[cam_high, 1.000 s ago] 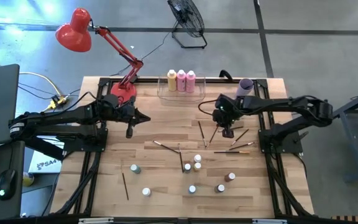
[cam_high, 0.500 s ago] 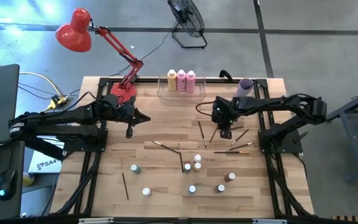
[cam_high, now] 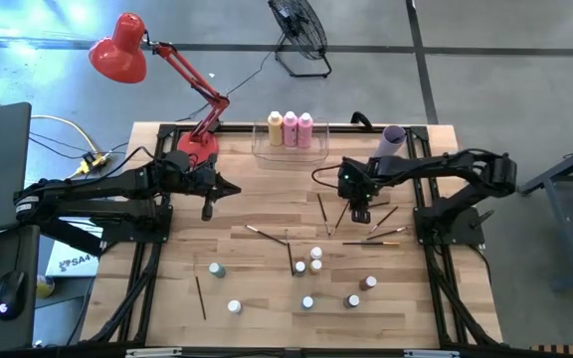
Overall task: Pick & Place Paint Supplies
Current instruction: Put the black paint brush into the violet cup
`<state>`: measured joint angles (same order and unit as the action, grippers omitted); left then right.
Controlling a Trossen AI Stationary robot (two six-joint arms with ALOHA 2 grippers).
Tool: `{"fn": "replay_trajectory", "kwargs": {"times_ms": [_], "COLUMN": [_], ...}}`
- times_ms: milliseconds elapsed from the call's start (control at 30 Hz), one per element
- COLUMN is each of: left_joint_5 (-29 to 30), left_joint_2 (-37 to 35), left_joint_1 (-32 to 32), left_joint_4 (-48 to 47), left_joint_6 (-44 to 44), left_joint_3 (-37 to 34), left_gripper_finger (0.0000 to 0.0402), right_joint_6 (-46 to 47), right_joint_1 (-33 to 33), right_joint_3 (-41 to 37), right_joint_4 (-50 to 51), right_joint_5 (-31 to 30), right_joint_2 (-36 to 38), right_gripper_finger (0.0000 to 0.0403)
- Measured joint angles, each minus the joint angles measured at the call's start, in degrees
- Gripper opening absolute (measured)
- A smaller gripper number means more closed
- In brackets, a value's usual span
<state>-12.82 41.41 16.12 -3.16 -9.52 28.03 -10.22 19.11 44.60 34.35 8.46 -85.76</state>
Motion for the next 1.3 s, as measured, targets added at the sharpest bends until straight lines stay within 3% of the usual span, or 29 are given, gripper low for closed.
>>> {"fn": "replay_trajectory", "kwargs": {"times_ms": [533, 800, 1300], "left_joint_5": [0.0, 0.0, 0.0], "left_joint_2": [0.0, 0.0, 0.0], "left_joint_1": [0.0, 0.0, 0.0], "left_joint_4": [0.0, 0.0, 0.0], "left_joint_6": [0.0, 0.0, -0.7], "left_joint_3": [0.0, 0.0, 0.0], "left_gripper_finger": [0.0017, 0.0017, 0.0017], "right_joint_6": [0.2, 4.4, 9.2], "right_joint_1": [-0.1, -1.3, -1.1], "right_joint_3": [0.1, 0.1, 0.0], "right_joint_4": [-1.0, -1.3, -1.9], "right_joint_5": [-0.4, -5.5, -4.3], "right_joint_2": [-6.3, -6.4, -6.5], "right_gripper_finger": [0.0094, 0.0094, 0.0092]}}
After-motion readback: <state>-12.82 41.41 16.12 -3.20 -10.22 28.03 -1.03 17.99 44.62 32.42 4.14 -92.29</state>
